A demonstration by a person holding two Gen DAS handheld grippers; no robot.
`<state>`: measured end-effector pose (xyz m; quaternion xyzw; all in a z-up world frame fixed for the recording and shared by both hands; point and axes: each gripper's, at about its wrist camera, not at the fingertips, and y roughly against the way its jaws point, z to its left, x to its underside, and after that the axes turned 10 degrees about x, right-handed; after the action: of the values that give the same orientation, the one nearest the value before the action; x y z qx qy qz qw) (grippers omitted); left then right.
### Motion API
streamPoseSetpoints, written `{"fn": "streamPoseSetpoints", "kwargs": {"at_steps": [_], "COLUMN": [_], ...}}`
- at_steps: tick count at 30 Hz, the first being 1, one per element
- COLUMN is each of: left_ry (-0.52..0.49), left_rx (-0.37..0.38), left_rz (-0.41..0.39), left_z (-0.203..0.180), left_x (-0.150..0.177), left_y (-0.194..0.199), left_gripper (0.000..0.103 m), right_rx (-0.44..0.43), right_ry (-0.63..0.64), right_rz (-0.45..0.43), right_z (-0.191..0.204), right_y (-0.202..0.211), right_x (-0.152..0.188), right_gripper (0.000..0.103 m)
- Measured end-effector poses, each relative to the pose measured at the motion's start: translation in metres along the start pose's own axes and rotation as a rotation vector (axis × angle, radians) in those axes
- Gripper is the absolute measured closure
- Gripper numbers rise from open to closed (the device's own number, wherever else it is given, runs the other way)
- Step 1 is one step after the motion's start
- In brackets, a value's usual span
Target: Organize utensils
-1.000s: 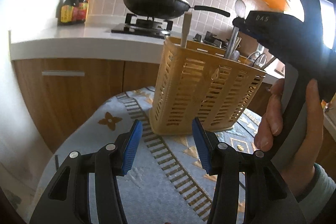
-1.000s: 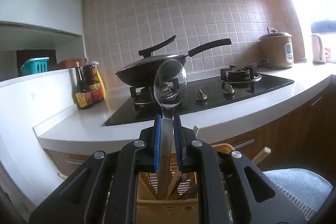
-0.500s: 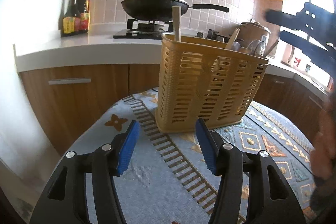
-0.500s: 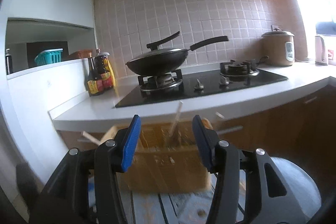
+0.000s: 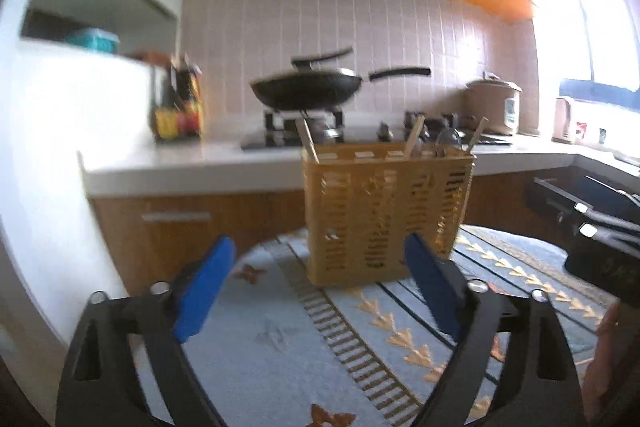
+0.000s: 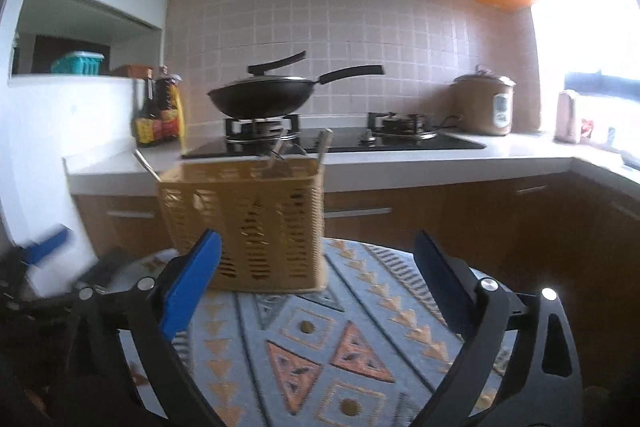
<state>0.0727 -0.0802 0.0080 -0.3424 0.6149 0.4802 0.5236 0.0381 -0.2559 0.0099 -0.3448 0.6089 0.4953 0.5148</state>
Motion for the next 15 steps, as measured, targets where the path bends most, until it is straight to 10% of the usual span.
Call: {"fn": "streamPoseSetpoints", "kwargs": {"at_steps": [15], "left_ry": [0.081], "left_rx": [-0.077], "left_rz": [-0.025], "left_z": [0.019], "left_x": [0.008], "left_y": [-0.001], "left_gripper": [0.009], "right_rx": [0.054], "right_ry": [0.06], "right_rz": [-0.047], "right_z": [-0.001], "right_y": [0.001], "right_x": [0.02], "right_gripper": [0.008]}}
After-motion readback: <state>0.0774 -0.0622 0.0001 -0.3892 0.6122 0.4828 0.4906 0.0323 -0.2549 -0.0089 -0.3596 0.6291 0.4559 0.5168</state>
